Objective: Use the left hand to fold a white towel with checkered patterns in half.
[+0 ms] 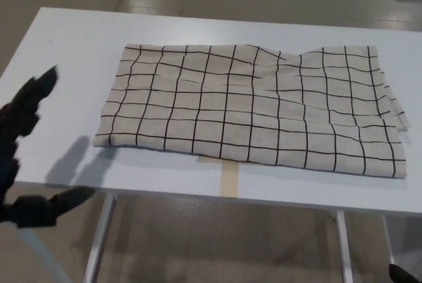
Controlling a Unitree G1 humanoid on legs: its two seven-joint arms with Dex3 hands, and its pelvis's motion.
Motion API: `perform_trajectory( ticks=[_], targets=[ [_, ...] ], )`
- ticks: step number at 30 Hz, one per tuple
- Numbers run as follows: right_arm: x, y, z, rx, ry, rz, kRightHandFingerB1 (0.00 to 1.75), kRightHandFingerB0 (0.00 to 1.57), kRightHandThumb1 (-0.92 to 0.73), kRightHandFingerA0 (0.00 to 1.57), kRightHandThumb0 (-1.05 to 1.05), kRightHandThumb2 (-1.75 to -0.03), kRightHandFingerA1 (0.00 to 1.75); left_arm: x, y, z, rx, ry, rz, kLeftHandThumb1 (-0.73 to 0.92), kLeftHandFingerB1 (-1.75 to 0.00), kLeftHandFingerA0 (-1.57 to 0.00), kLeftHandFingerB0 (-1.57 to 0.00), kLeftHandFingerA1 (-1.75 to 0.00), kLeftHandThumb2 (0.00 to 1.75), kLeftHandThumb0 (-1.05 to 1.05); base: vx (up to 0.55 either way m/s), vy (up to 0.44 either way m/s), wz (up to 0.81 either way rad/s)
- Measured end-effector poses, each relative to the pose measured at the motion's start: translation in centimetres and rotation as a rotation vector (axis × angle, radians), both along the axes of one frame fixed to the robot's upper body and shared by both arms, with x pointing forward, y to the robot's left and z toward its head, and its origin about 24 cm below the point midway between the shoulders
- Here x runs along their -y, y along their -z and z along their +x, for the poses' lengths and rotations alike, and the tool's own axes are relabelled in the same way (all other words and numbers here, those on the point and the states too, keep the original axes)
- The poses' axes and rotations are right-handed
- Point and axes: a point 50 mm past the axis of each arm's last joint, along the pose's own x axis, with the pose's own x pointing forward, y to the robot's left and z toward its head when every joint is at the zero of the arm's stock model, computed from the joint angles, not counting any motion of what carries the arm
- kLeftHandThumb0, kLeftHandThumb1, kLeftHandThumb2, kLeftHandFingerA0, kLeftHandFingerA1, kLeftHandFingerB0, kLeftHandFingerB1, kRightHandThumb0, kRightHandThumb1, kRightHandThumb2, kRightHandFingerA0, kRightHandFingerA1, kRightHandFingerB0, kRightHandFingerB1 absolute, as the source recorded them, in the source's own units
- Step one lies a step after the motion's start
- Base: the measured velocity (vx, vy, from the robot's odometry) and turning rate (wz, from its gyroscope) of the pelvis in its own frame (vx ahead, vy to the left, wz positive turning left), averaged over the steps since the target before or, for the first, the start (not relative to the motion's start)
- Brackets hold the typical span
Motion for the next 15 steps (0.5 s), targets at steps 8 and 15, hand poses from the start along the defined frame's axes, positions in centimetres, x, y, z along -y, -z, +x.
perform_trajectory(
  ticks=[8,15],
  targets=[
    [0.0,0.1,-0.4,-0.009,0.003,0.0,0.4,0.29,-0.81,0.31,-0.4,-0.64,0.41,2.2,-0.4,3.1,-0.019,0.058,0.132,0.33,-0.12,0.0,0.0,0.0,0.66,-0.52,0.0,0.0,0.0],
    [0.1,0.2,-0.5,-0.013,0.005,-0.001,0.51,0.21,-0.6,0.28,-0.44,-0.94,0.55,4.2,0.1,6.2,-0.087,0.093,0.302,0.31,-0.1,0.0,0.0,0.0,0.63,-0.49,0.0,0.0,0.0]
  ],
)
